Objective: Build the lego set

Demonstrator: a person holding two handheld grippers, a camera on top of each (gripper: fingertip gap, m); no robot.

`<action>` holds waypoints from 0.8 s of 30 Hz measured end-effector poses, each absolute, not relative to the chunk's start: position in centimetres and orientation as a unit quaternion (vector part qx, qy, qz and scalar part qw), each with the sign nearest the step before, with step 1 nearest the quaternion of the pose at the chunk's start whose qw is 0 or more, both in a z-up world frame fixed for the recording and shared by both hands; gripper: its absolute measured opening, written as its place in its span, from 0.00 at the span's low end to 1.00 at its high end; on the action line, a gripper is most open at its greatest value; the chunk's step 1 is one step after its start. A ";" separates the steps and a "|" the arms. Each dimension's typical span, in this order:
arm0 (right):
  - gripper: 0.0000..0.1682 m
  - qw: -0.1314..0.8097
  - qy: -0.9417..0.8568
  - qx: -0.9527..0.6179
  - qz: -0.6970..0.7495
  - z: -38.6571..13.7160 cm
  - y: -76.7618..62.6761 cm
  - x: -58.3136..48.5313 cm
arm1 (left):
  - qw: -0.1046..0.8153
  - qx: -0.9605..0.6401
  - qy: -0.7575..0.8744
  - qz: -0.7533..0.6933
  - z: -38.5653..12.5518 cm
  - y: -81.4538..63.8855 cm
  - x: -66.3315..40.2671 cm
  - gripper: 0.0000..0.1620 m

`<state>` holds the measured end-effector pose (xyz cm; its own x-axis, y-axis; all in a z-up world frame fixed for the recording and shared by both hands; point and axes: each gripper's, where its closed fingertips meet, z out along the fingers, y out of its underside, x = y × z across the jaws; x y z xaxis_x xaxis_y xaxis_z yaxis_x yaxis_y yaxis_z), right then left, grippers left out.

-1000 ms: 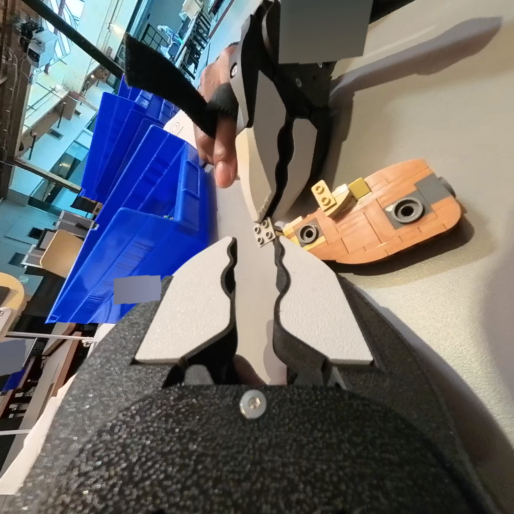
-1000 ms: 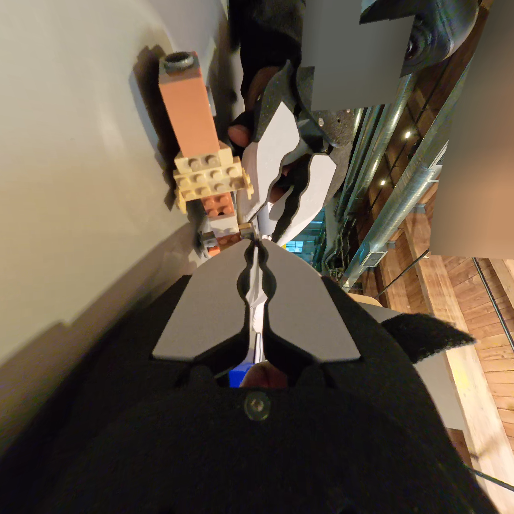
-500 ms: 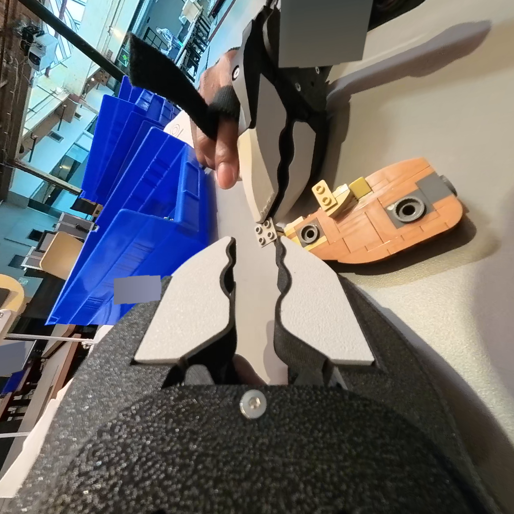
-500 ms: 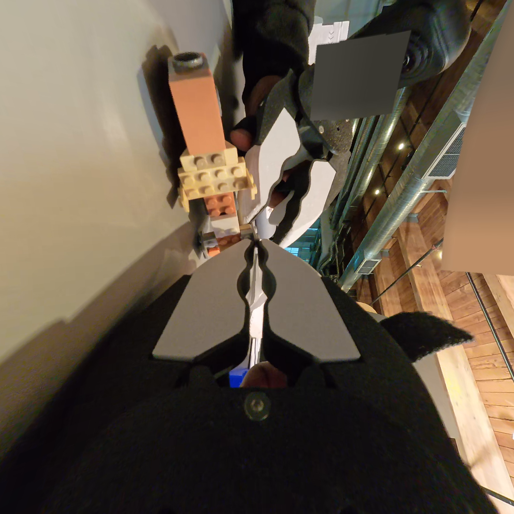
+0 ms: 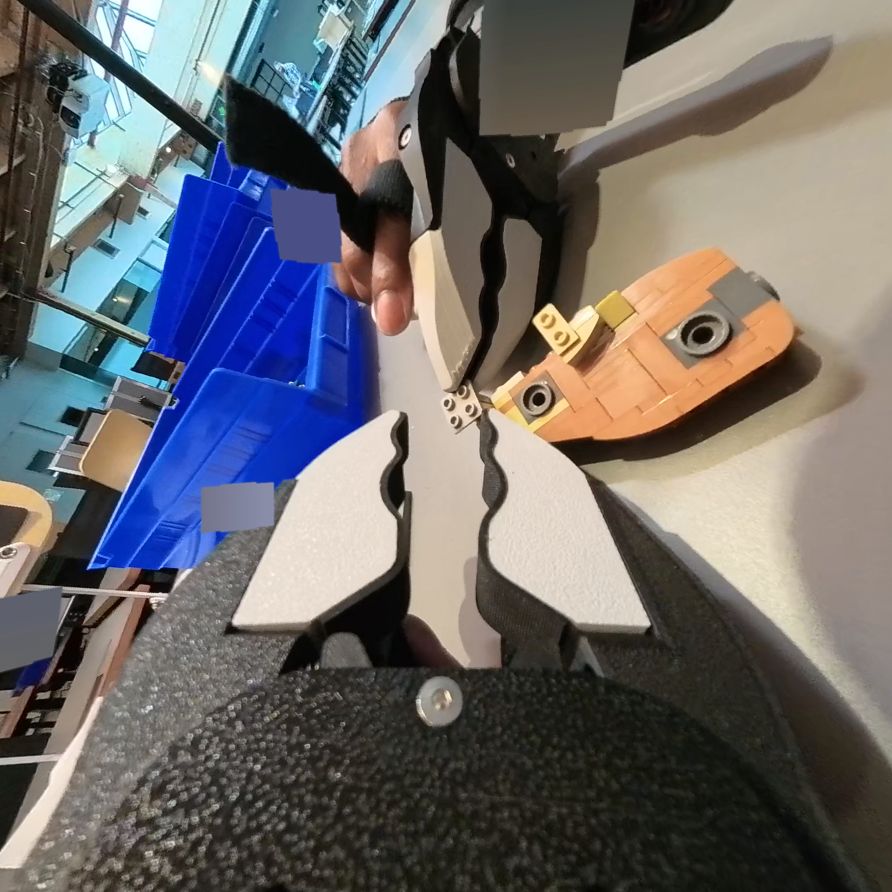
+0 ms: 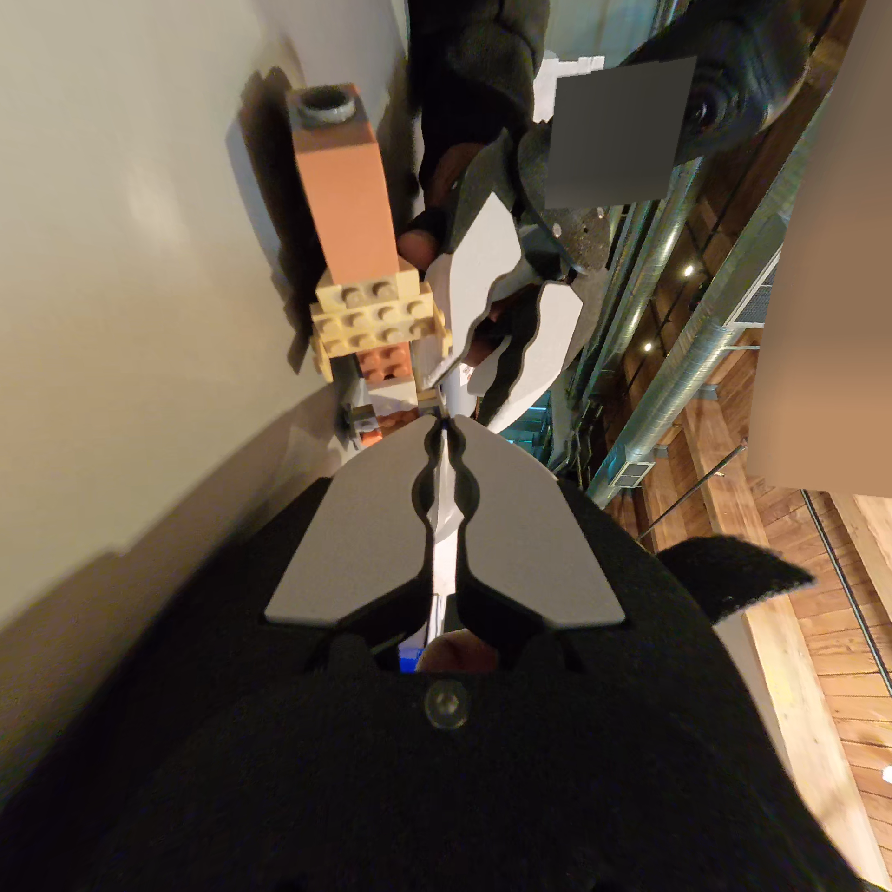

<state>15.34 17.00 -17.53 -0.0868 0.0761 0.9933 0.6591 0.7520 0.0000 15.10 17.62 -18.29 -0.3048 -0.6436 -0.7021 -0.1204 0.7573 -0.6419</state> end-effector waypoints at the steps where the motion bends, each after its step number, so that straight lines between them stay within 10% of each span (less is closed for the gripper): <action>1: 0.01 0.623 -0.699 -0.264 -0.233 -17.5 17.0 15.3 | 0.536 -0.247 0.770 -0.244 -18.3 17.6 15.1 0.17; 24: 0.01 0.627 -0.697 -0.277 -0.209 -17.7 17.1 15.2 | 0.560 -0.229 0.763 -0.229 -18.2 17.9 15.3 0.22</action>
<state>15.16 17.08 -17.66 -0.0603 0.1243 0.9904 0.6485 0.7592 -0.0558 15.33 17.95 -18.16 -0.2680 -0.6047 -0.7500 -0.0925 0.7910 -0.6047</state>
